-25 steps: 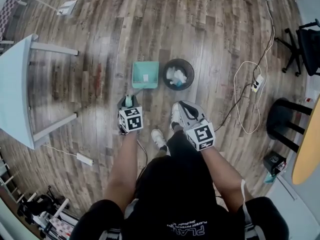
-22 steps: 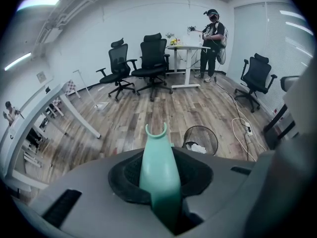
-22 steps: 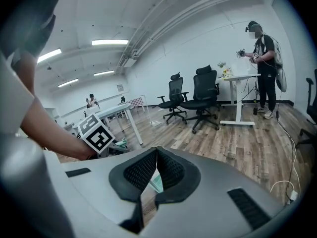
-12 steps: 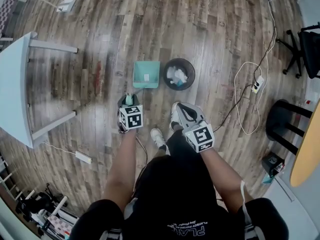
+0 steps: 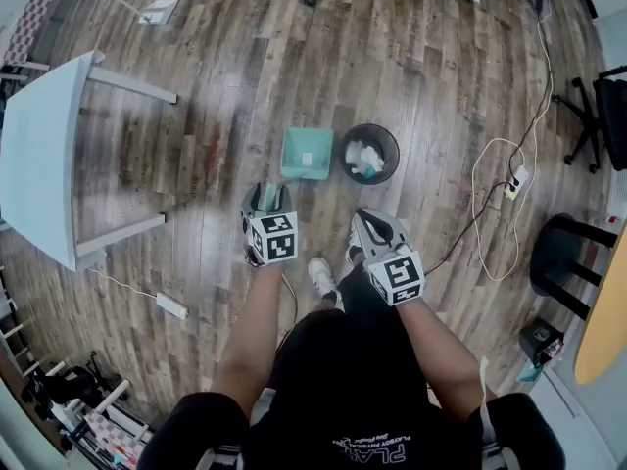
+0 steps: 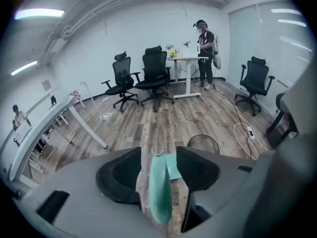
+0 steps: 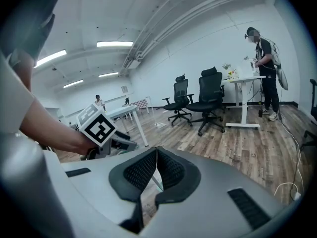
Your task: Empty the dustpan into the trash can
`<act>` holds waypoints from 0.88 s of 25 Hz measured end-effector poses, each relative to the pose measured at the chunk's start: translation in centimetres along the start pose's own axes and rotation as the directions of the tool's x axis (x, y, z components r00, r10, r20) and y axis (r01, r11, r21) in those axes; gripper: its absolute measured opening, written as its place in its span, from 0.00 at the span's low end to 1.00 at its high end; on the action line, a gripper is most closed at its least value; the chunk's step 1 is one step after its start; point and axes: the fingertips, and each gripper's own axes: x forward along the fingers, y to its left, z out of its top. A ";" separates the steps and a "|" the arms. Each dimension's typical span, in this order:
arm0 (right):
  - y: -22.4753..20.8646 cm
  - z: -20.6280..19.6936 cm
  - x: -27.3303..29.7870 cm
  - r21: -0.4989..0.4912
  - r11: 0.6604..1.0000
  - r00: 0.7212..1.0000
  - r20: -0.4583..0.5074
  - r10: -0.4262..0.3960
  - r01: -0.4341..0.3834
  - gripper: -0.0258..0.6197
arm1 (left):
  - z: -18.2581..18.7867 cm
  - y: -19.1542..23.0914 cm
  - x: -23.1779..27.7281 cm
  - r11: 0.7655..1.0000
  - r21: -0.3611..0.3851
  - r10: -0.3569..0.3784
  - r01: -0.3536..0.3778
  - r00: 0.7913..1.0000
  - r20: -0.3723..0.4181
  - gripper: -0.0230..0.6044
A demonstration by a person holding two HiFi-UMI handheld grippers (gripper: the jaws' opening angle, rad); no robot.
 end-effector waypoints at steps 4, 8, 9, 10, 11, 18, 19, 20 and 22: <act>2.4 1.8 -0.3 -0.013 1.000 0.999 0.039 -0.006 0.007 0.08 | 2.1 0.9 -5.1 0.999 -0.033 -0.018 0.022 0.995 0.098 0.40; 4.9 4.0 -0.6 -0.027 1.000 0.996 0.094 -0.007 0.009 0.08 | 3.0 1.8 -10.3 0.998 -0.043 -0.029 0.038 0.981 0.192 0.29; 5.7 4.5 -1.0 -0.039 0.999 0.994 0.107 -0.006 0.011 0.08 | 2.9 1.8 -11.5 0.999 -0.032 -0.030 0.037 0.977 0.212 0.23; 6.4 5.1 -1.4 -0.055 0.998 0.993 0.118 -0.004 0.011 0.08 | 2.8 1.9 -12.6 0.999 -0.019 -0.033 0.038 0.972 0.231 0.18; 7.3 5.6 -1.8 -0.072 0.997 0.992 0.129 -0.001 0.010 0.08 | 2.7 1.9 -13.7 0.999 -0.007 -0.040 0.043 0.967 0.250 0.12; 12.2 8.4 -6.4 -0.247 0.968 0.983 0.186 0.003 0.044 0.08 | 2.0 1.1 -21.7 0.969 -0.074 -0.185 0.236 0.892 0.413 0.07; 12.5 8.9 -7.2 -0.268 0.961 0.980 0.200 -0.010 0.064 0.08 | 2.2 1.0 -23.0 0.962 -0.076 -0.204 0.263 0.875 0.439 0.07; 12.5 9.3 -8.1 -0.273 0.958 0.975 0.220 -0.026 0.087 0.08 | 2.4 0.9 -24.3 0.955 -0.073 -0.223 0.288 0.855 0.468 0.07; 12.0 10.3 -10.0 -0.250 0.959 0.961 0.268 -0.067 0.136 0.08 | 3.0 0.6 -26.9 0.943 -0.046 -0.257 0.330 0.807 0.531 0.07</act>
